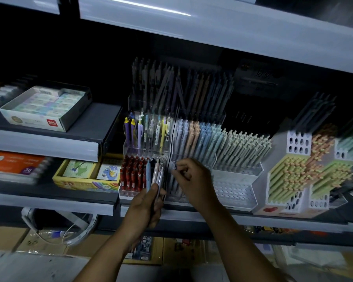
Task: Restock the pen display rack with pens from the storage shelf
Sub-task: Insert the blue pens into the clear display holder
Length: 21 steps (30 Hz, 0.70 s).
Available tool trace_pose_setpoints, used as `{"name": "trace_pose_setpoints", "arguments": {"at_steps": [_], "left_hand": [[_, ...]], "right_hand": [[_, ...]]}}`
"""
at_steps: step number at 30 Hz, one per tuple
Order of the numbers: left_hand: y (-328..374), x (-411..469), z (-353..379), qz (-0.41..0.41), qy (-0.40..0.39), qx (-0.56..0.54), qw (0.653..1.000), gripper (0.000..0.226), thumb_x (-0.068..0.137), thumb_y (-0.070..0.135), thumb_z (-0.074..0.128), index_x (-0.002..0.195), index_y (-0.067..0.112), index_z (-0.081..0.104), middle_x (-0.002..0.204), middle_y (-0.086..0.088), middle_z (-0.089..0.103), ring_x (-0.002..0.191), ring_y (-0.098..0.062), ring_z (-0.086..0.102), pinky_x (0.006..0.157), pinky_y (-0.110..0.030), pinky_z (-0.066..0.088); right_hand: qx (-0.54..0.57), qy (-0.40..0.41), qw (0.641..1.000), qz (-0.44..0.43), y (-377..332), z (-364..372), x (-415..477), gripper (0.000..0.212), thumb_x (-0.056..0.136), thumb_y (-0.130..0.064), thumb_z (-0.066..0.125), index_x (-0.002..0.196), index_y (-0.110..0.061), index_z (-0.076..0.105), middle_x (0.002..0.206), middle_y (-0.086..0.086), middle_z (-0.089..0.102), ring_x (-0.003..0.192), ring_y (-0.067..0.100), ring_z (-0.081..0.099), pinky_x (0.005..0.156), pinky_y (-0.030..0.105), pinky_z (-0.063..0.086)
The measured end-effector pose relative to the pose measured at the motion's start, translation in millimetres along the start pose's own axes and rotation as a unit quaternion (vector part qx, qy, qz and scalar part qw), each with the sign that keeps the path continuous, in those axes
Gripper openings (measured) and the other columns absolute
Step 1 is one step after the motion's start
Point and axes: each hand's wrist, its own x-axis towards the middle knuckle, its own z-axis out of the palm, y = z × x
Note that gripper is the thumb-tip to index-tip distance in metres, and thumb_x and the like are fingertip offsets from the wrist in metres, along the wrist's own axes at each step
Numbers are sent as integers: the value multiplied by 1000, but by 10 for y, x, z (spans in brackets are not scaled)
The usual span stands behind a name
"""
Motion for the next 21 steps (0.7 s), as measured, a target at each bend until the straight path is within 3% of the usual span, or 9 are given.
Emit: {"name": "trace_pose_setpoints", "arguments": {"at_steps": [4,6,10,16,21], "left_hand": [[24,-8,48,13,-22,40,999,45,104,47,44,90,6,56,58,-1,42,44,-15,33,44,-24,28],[35,-20,74,21,-27,70,997,46,101,49,45,83,7,50,54,1,44,44,-16,35,44,-25,31],[28,-28,64,15,-11,82,996,45,102,48,46,85,6,52,54,-1,47,46,-16,39,47,-27,32],[0,-10,-2,10,13,85,996,43,105,44,48,76,12,45,52,-4,38,43,-18,31,43,-27,24],[-16,20,-18,25,47,74,996,23,106,31,53,92,13,46,53,-3,38,40,-17,29,40,-24,24]], "right_hand": [[178,-59,976,112,-232,-12,-32,16,92,-20,75,95,-5,71,72,-1,69,51,10,62,51,29,50],[204,-80,967,130,-264,-21,-45,17,91,-14,76,94,1,70,61,4,67,44,9,60,46,28,47],[226,-63,962,141,-254,-72,-45,11,92,-10,74,92,1,72,65,17,70,48,17,63,46,26,50],[291,48,941,163,-87,-273,63,7,94,-11,71,97,-5,73,74,11,74,67,31,72,64,39,63],[268,59,952,135,-12,-297,117,5,95,-7,69,99,-5,71,78,9,75,68,30,74,66,39,63]]}}
